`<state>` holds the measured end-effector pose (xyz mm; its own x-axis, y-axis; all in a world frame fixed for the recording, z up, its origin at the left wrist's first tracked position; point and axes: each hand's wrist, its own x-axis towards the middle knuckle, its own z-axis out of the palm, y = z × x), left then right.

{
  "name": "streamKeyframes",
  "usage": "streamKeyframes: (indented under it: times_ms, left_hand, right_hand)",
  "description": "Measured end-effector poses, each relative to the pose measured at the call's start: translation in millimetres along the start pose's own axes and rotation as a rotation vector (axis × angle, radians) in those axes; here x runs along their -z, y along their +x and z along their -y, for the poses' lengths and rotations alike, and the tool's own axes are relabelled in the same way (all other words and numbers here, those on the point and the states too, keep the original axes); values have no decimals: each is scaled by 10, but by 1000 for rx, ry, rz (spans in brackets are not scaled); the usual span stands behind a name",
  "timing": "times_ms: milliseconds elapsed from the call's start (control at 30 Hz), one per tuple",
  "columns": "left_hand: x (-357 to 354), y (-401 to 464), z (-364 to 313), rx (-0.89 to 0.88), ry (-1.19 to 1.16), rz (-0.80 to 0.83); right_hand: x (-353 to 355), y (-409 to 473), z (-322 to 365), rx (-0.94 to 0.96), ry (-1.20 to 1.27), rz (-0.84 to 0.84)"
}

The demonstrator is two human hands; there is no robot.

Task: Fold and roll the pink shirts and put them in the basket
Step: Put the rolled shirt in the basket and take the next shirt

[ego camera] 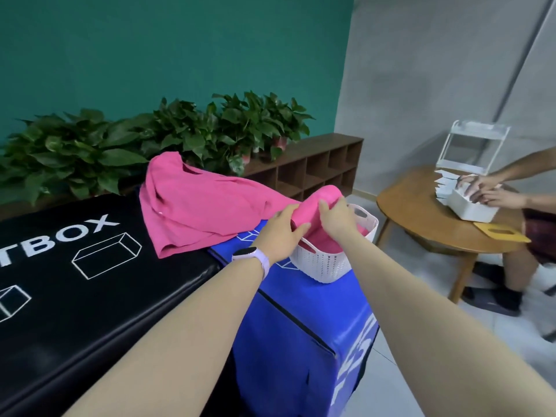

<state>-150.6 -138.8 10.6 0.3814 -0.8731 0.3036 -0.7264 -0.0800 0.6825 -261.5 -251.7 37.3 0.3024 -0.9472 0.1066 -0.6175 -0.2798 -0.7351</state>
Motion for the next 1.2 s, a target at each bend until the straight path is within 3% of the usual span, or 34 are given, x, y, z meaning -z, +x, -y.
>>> streamKeyframes:
  times_ms: [133, 200, 267, 400, 600, 800, 967, 1200]
  left_hand:
    - [69, 35, 91, 10, -35, 93]
    - [171, 54, 215, 55, -38, 129]
    - [308, 64, 447, 97, 43, 50]
    - [557, -87, 1095, 248, 455, -95]
    - [1224, -79, 1763, 403, 608, -55]
    - [1403, -73, 2180, 445, 657, 84]
    - [1275, -173, 2402, 451, 727, 126]
    - [1371, -379, 2249, 466, 699, 214]
  right_hand:
    - [-17, -32, 160, 282, -163, -313]
    - [-74, -43, 335, 477, -278, -388]
    - [-224, -49, 561, 589, -367, -350]
    - [-739, -109, 944, 666, -332, -111]
    - [-1601, -23, 1163, 630, -352, 247]
    - [-2320, 93, 997, 533, -488, 416]
    - [-2628, 84, 843, 548, -557, 369]
    - [-2507, -101, 1067, 503, -596, 304]
